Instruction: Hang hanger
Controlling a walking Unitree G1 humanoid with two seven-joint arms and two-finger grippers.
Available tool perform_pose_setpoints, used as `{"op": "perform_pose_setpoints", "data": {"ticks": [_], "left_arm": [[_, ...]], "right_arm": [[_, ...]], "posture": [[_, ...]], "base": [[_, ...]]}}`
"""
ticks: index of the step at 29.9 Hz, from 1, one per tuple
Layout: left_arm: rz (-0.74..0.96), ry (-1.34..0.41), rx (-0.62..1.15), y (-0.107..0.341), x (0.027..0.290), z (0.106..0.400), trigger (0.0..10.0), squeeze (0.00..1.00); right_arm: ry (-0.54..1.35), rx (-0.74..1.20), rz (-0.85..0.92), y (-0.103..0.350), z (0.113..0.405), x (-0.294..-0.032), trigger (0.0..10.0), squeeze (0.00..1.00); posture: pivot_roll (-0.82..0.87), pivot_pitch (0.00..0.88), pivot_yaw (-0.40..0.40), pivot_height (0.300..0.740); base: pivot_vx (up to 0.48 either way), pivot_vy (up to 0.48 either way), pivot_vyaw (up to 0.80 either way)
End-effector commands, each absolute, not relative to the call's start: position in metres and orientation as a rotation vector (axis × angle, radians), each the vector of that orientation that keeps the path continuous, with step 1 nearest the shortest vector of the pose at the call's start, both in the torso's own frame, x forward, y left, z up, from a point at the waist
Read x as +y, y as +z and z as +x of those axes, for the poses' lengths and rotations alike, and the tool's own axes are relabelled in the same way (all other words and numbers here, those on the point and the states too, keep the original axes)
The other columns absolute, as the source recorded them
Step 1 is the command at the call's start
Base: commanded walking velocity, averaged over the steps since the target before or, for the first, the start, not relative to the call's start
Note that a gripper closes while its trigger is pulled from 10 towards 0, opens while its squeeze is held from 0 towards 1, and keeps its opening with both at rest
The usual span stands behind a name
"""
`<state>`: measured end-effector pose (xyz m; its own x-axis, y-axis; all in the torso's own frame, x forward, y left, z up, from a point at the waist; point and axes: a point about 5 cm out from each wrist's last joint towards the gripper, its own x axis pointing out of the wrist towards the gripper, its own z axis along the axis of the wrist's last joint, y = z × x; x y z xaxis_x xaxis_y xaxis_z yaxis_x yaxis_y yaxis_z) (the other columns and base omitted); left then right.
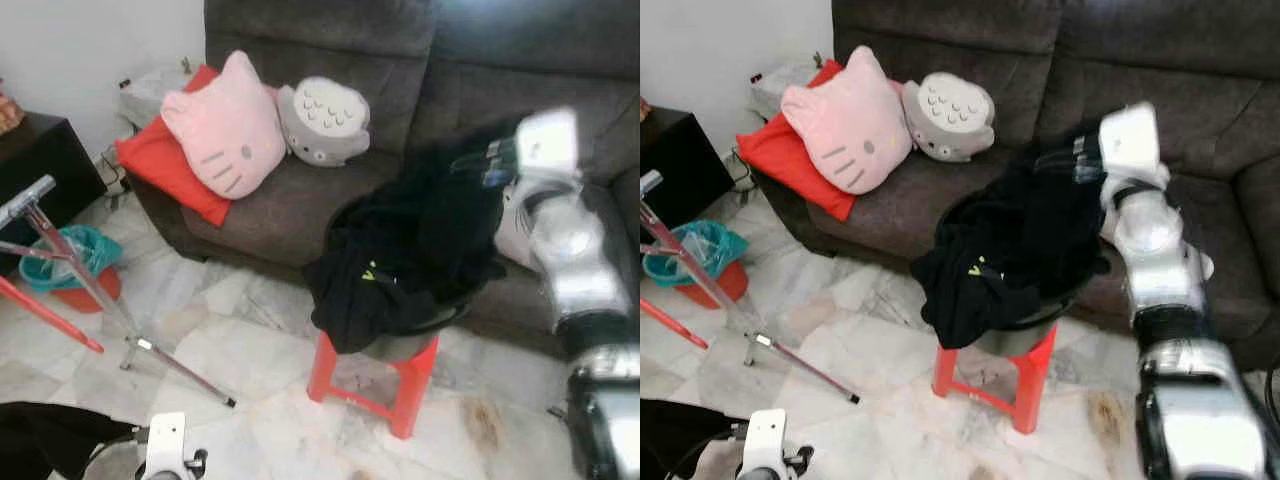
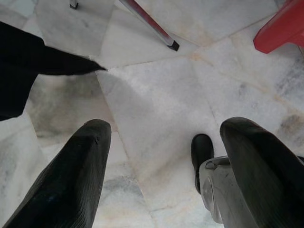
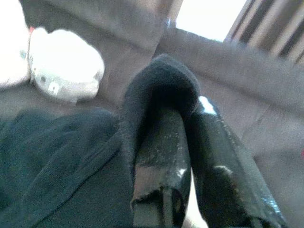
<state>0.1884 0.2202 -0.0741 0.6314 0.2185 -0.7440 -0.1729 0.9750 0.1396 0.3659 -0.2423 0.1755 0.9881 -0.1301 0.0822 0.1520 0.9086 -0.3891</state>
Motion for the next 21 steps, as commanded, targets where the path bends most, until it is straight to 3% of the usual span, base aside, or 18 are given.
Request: {"op": "perform_pose_setpoints", "data": {"ticks": [1,7,14,21], "left_arm": [[0.080,0.217,0.876,-0.075,0.223,0.185,10.0,0.00],[0.080,0.218,0.877,-0.075,0.223,0.186,10.0,0.00],[0.077,0.220,0.875,-0.075,0.224,0.186,10.0,0.00],[0.075,0.221,0.875,-0.075,0.225,0.185,10.0,0.00]], "right_arm": [[-0.165,-0.081,-0.340,0.180,0.362,-0.239,0.0,0.00],[-0.201,0.009,-0.241,0.153,0.347,-0.235,0.0,0.00],[-0.475,-0.074,-0.202,0.175,0.333,-0.274,0.0,0.00],[-0.519,0.003,-0.167,0.155,0.319,-0.279,0.0,0.00]], "posture": [[-0.12,0.000,0.042,0.728],[-0.12,0.000,0.041,0.728],[-0.12,0.000,0.037,0.728],[-0.12,0.000,0.037,0.728]], "base": [[0.000,0.000,0.00],[0.000,0.000,0.00],[0.000,0.000,0.00],[0.000,0.000,0.00]]}}
